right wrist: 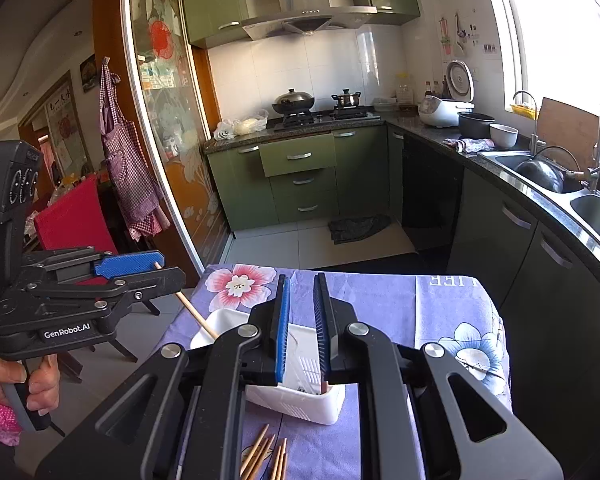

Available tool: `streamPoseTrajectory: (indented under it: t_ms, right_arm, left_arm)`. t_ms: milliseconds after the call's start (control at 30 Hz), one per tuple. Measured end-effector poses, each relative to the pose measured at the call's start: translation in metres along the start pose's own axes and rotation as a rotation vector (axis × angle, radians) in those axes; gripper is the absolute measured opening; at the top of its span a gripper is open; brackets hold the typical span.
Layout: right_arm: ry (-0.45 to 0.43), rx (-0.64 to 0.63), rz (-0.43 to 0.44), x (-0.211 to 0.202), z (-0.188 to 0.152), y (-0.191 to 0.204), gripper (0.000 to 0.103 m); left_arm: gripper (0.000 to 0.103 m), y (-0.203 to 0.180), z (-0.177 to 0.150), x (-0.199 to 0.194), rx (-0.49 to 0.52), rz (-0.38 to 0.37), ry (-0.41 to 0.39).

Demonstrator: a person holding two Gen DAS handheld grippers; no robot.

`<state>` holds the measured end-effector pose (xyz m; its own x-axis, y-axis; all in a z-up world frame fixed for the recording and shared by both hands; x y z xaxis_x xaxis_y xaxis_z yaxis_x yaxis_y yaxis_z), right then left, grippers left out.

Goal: Organize utensils
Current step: 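Open the left gripper over the holder to drop the chopstick while the right gripper drops its chopstick in, then grasp a bamboo chopstick with the left gripper while the right gripper grasps another chopstick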

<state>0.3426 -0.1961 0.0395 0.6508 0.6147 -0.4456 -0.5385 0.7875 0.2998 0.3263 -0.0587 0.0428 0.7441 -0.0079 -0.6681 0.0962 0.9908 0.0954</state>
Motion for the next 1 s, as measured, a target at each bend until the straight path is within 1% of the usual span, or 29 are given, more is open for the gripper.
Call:
streamPoseTrajectory:
  t_ms: [33, 67, 100, 167, 267, 333, 367, 400, 433, 467, 533, 567, 633, 767, 900, 1000]
  right_arm:
    - [-0.008, -0.001, 0.005, -0.008, -0.002, 0.003, 0.023]
    - [-0.017, 0.0, 0.008, -0.019, -0.007, 0.006, 0.028]
    - [-0.023, 0.003, 0.009, -0.029, -0.012, 0.008, 0.034]
    - [-0.022, 0.004, 0.013, -0.047, -0.028, 0.012, 0.034]
    - [-0.007, 0.019, -0.011, -0.072, -0.062, 0.01, 0.035]
    - [-0.003, 0.031, -0.038, -0.086, -0.09, 0.007, 0.039]
    - [-0.002, 0.039, -0.055, -0.093, -0.105, 0.004, 0.04]
    - [0.004, 0.046, -0.074, -0.097, -0.118, 0.001, 0.04]
    - [0.011, 0.057, -0.09, -0.101, -0.132, -0.001, 0.04]
    - [0.015, 0.075, -0.095, -0.105, -0.145, -0.004, 0.04]
    - [0.032, 0.119, -0.081, -0.109, -0.169, -0.009, 0.04]
    - [0.041, 0.14, -0.068, -0.111, -0.18, -0.012, 0.04]
    - [0.048, 0.178, -0.046, -0.115, -0.198, -0.015, 0.04]
    - [0.062, 0.228, -0.023, -0.119, -0.221, -0.022, 0.04]
    - [0.056, 0.266, -0.004, -0.125, -0.226, -0.031, 0.04]
    - [0.052, 0.283, 0.005, -0.126, -0.226, -0.035, 0.04]
  left_arm:
    - [0.043, 0.0, -0.004, -0.005, -0.002, -0.006, 0.002]
    - [0.049, -0.001, -0.009, -0.011, -0.003, -0.009, 0.006]
    - [0.052, -0.002, -0.015, -0.015, -0.001, -0.007, 0.013]
    - [0.061, -0.004, -0.033, -0.021, 0.004, -0.002, 0.036]
    - [0.068, -0.004, -0.069, -0.019, -0.02, 0.002, 0.106]
    - [0.067, -0.006, -0.099, -0.008, -0.036, -0.005, 0.175]
    - [0.066, -0.009, -0.114, 0.0, -0.032, -0.004, 0.211]
    - [0.063, -0.014, -0.129, 0.009, -0.02, 0.0, 0.249]
    - [0.054, -0.019, -0.144, 0.02, -0.006, 0.001, 0.294]
    - [0.049, -0.024, -0.158, 0.032, -0.003, -0.002, 0.342]
    - [0.048, -0.03, -0.181, 0.053, -0.009, -0.005, 0.42]
    - [0.045, -0.033, -0.189, 0.062, -0.009, -0.003, 0.446]
    - [0.041, -0.038, -0.2, 0.075, -0.009, 0.003, 0.475]
    - [0.041, -0.045, -0.206, 0.088, 0.001, 0.028, 0.5]
    - [0.041, -0.048, -0.209, 0.096, 0.003, 0.029, 0.542]
    - [0.041, -0.051, -0.211, 0.099, 0.016, 0.036, 0.556]
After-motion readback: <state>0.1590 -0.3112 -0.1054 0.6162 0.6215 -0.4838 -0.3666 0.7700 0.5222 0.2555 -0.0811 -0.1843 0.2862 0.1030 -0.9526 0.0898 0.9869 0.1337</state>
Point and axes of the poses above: each gripper's, at about its wrist camera, not at the fingertips, and x roughly the way its jaws point, y to its left, z to its top, the point moved 6 cm from there along x, roughly the way its jaws point, and after that the axes turned 12 degrees about z, right-handed, at the moved point
